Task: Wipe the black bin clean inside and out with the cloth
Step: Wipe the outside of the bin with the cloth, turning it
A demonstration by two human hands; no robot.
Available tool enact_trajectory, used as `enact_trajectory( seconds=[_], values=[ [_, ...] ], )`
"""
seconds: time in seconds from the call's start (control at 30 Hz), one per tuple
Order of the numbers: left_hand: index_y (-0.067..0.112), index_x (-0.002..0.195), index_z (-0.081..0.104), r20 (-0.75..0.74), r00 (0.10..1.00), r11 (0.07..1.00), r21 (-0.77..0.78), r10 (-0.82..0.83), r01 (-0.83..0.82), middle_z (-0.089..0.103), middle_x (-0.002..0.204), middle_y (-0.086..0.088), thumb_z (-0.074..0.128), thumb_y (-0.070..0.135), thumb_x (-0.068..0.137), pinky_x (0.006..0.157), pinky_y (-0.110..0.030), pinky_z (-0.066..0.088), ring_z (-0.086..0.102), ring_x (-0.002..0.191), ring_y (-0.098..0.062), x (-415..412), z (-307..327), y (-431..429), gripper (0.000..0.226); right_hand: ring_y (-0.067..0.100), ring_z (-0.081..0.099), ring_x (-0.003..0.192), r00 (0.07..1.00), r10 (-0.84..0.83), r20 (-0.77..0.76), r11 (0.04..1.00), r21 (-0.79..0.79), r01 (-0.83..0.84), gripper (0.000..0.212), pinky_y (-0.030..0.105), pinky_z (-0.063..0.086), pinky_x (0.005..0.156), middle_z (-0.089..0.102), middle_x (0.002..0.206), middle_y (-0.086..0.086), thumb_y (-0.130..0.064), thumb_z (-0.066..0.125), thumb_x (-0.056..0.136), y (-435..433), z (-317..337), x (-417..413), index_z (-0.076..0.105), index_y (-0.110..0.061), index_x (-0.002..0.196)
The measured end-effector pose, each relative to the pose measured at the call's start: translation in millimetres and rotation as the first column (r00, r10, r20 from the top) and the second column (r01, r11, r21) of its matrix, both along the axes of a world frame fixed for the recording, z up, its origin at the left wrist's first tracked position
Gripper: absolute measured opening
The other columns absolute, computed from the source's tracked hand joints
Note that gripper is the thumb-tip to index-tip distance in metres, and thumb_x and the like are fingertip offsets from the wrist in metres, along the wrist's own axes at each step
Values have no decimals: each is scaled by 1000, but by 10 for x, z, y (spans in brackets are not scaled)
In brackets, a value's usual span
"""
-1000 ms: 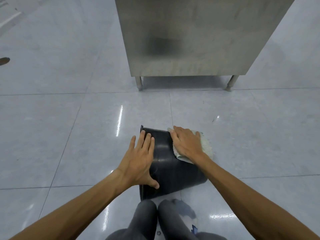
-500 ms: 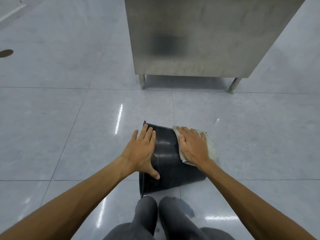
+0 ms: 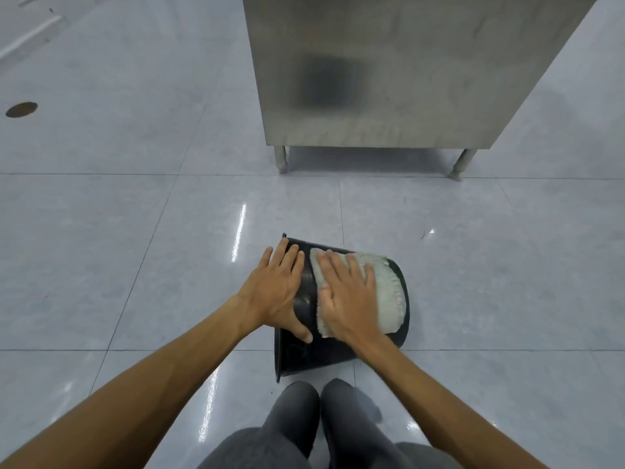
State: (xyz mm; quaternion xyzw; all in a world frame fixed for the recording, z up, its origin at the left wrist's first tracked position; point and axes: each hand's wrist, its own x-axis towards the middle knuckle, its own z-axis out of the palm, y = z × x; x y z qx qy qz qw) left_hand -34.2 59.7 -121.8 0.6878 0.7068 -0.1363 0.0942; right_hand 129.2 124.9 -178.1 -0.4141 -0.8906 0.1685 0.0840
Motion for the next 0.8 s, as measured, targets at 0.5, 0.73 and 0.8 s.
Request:
enact_trajectory(
  seconds=[0.5,0.73,0.8],
  values=[
    [1,157,3,36,999,1000,1,29,-30,1,166,-17,60,97,46,123,-50,3,-12,152,-35,-33,-24,56,158,29,27,155,996,23,85,999,21,-25,62,70,9,121,33,166,-13,-62,9,104,428,-41,198,28,-43,160],
    [3,157,4,-13,1000,1000,-25,-11,11,6,166,-14,51,102,45,123,-56,5,-10,152,-35,-120,-29,174,156,31,27,155,996,82,40,994,74,-85,61,69,16,121,28,170,-5,-51,15,106,154,-61,29,25,-34,163],
    [3,157,6,-4,1000,1000,-3,-16,16,8,166,-14,50,103,43,123,-55,7,-8,152,-35,-118,-45,172,158,27,24,156,993,113,38,991,66,-116,62,66,15,121,27,170,-6,-64,12,103,328,-80,192,23,-44,161]
  ],
)
